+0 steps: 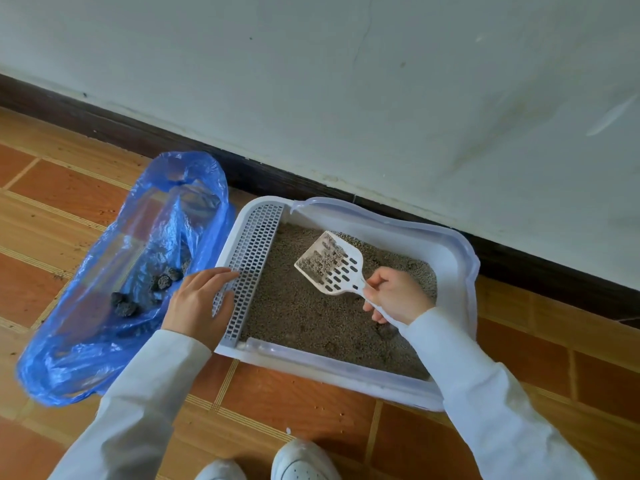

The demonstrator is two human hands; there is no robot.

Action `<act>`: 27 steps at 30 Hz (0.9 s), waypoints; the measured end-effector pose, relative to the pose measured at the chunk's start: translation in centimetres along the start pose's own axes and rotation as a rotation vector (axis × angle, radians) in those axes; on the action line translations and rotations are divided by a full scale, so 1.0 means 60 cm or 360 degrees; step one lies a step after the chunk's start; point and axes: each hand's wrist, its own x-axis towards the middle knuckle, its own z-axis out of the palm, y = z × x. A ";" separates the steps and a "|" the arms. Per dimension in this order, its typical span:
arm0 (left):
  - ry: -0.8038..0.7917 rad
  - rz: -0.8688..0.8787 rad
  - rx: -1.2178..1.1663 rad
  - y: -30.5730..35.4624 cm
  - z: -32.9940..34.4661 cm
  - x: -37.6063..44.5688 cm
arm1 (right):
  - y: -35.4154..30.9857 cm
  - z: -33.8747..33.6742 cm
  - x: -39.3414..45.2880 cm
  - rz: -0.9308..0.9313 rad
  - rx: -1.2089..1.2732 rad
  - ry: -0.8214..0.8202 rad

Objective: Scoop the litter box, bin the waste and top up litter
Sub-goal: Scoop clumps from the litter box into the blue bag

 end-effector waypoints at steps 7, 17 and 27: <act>0.0014 0.0003 0.0006 -0.002 -0.001 -0.005 | -0.073 0.039 -0.017 -0.0337 -0.1004 0.0150; 0.0037 -0.0096 0.0039 -0.023 -0.010 -0.015 | -0.128 0.132 0.008 -0.0656 -0.1259 0.0200; -0.0042 -0.0127 0.0032 -0.019 -0.010 -0.023 | -0.107 0.112 0.017 -0.0569 -0.1007 -0.0070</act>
